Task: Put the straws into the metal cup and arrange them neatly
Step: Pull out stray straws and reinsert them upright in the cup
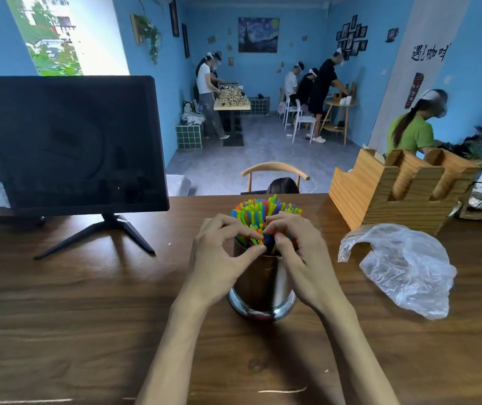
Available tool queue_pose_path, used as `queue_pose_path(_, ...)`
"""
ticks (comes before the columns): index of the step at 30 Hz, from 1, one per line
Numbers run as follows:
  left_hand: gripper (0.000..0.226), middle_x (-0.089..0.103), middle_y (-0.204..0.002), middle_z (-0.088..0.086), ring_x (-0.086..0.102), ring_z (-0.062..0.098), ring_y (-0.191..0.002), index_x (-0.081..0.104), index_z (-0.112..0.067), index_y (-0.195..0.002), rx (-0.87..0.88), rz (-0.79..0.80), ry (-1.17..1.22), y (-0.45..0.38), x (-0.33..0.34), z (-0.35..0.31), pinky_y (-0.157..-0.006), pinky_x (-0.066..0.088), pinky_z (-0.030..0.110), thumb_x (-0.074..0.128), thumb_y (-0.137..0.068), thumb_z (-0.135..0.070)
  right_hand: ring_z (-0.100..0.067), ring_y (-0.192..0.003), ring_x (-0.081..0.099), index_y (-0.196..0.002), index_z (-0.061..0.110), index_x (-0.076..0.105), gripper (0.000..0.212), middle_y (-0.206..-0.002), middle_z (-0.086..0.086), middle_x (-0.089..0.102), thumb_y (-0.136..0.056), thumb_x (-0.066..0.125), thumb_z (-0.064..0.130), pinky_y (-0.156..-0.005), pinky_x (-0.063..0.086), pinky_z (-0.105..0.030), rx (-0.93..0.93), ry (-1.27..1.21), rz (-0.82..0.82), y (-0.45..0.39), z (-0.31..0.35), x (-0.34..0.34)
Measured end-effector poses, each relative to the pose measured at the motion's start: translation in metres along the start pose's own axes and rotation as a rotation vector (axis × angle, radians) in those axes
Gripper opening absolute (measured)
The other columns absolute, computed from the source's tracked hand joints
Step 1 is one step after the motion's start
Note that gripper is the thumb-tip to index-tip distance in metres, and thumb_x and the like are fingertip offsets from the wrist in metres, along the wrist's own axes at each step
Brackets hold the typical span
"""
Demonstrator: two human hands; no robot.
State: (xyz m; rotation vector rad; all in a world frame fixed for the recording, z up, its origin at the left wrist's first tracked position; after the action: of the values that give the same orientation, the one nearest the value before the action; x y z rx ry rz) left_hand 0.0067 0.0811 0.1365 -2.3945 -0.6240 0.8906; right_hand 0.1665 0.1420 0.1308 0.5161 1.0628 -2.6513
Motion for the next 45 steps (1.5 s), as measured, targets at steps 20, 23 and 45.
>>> queue_pose_path(20, 0.014, 0.073, -0.096, 0.001, 0.071, 0.021, -0.083, 0.059, -0.02, -0.109, 0.191, -0.382, 0.669, -0.052, -0.063, -0.076, -0.069, 0.054, 0.03, 0.056, -0.102, -0.008, -0.013, -0.114, 0.063, -0.103, 0.024, 0.076, 0.014, -0.111, 0.011, 0.071, -0.095, 0.069, 0.031, -0.1, 0.049, -0.048, 0.085, -0.202, -0.023, -0.012, 0.003, -0.002)
queue_pose_path(23, 0.012, 0.073, -0.096, 0.0, 0.072, 0.022, -0.085, 0.056, -0.017, -0.111, 0.131, -0.47, 0.768, -0.051, -0.072, -0.068, -0.07, 0.055, 0.029, 0.054, -0.104, -0.008, -0.013, -0.103, 0.069, -0.103, 0.019, 0.077, 0.011, -0.101, 0.002, 0.076, -0.096, 0.07, 0.024, -0.092, 0.054, -0.036, 0.157, -0.356, -0.042, -0.021, 0.01, -0.01)
queue_pose_path(45, 0.009, 0.07, -0.092, -0.001, 0.063, 0.006, -0.082, 0.065, -0.023, -0.095, -0.316, -0.618, 0.662, -0.002, -0.028, 0.028, -0.078, 0.048, 0.027, 0.068, -0.097, -0.015, -0.01, -0.067, 0.07, -0.094, 0.013, 0.069, 0.011, -0.076, 0.005, 0.073, -0.091, 0.069, 0.002, -0.054, 0.044, -0.014, 0.269, -0.485, -0.213, -0.071, 0.028, -0.037)
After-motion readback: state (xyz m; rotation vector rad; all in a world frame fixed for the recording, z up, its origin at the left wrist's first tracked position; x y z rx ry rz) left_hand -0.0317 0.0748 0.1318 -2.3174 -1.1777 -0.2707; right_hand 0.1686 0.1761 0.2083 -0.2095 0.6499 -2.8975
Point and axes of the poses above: each hand's wrist, its own y-axis away from the middle knuckle, its own x-axis out of the palm, z = x × y, the point moved 5 cm from there along -y, towards the middle knuckle
